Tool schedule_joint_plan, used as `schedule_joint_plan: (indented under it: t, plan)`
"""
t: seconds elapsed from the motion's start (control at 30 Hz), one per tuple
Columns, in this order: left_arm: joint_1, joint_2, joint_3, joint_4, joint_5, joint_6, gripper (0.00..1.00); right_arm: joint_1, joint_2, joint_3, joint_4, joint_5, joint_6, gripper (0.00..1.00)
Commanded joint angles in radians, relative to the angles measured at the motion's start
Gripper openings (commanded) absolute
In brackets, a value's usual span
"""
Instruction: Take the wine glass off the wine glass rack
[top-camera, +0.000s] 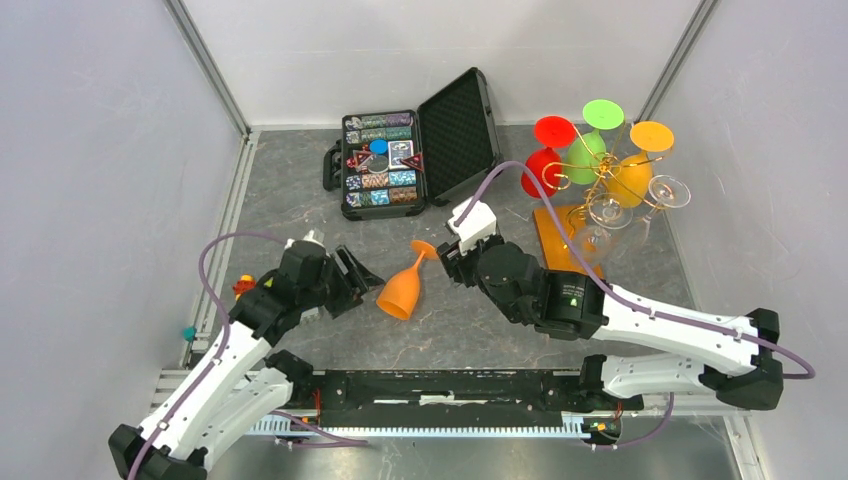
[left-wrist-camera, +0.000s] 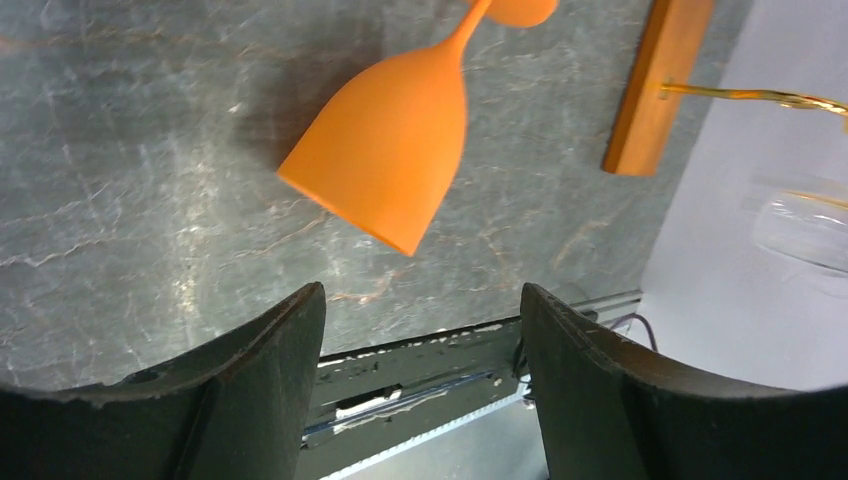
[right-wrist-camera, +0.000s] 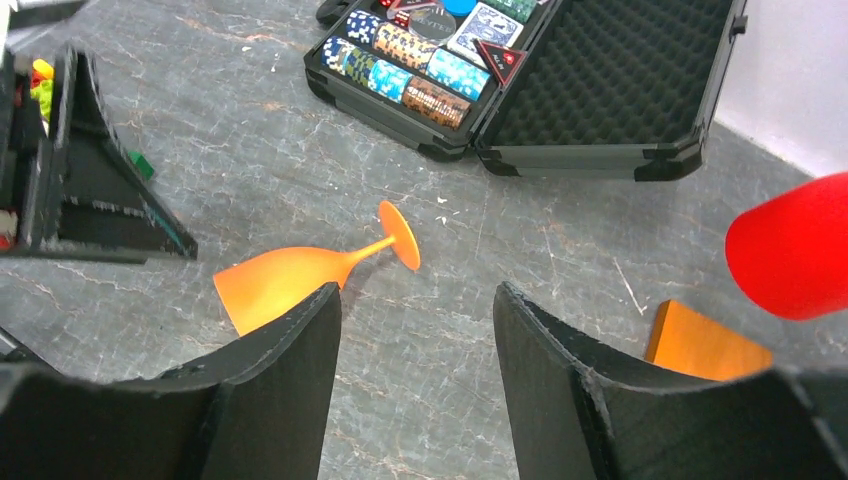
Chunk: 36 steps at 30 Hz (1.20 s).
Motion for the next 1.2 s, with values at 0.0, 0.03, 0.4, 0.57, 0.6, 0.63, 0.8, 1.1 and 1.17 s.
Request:
schedule_joint_plan:
  t: [0.0,0.03,0.4,0.57,0.6,0.63,0.8,1.1,1.17]
  plan:
    - [-0.049,-0.010,-0.080,0.048,-0.084,-0.109,0.75,-0.018,-0.021,0.009,0.004,0.013,0.111,0.63]
    - [-0.060,-0.001,-0.095,0.071,-0.094,-0.118,0.75,-0.019,-0.029,-0.002,0.012,0.008,0.117,0.63]
    - [-0.107,0.142,-0.252,0.431,-0.088,-0.308,0.79,-0.022,-0.093,-0.044,0.041,0.001,0.140,0.62]
    - [-0.135,0.162,-0.305,0.514,-0.076,-0.437,0.79,-0.022,-0.120,-0.064,0.051,0.027,0.143,0.62]
    - [-0.136,0.162,-0.309,0.518,-0.084,-0.452,0.80,-0.022,-0.123,-0.067,0.051,0.029,0.145,0.62]
    - [-0.136,0.160,-0.314,0.526,-0.092,-0.470,0.80,-0.023,-0.128,-0.071,0.052,0.033,0.147,0.62]
    - [-0.143,0.158,-0.351,0.603,-0.087,-0.584,0.81,-0.023,-0.153,-0.093,0.059,0.048,0.156,0.62]
    - [-0.171,0.168,-0.157,0.213,-0.126,-0.469,0.96,-0.022,-0.164,-0.110,0.042,0.054,0.179,0.62]
    - [-0.178,0.146,-0.167,0.219,-0.104,-0.483,1.00,-0.023,-0.153,-0.107,0.029,0.037,0.192,0.63]
